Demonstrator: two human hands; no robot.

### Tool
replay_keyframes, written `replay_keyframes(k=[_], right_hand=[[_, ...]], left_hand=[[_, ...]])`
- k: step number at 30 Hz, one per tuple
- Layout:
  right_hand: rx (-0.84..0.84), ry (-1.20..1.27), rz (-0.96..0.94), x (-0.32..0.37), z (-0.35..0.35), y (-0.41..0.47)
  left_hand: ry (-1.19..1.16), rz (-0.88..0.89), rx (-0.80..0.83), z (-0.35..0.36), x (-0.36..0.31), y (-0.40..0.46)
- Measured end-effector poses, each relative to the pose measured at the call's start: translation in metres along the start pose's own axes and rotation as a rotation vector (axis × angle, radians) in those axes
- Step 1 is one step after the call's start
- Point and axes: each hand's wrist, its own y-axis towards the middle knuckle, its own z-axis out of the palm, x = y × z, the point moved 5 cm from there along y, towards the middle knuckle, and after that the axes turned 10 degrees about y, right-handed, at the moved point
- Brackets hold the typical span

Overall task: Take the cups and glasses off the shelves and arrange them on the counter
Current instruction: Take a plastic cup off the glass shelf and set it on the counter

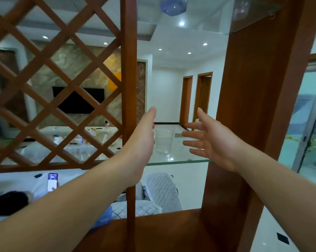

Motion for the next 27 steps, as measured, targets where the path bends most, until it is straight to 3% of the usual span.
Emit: replay_keyframes(k=[18,27], right_hand=[[0.339,0.102,0.062,-0.017,-0.012,0.045],[0.42,0.202,0.085,-0.02,-0.008,0.051]], left_hand=[[-0.128,-0.05,-0.334,0.021,0.004,0.012],[-0.109,-0.05,-0.372,0.028,0.007,0.007]])
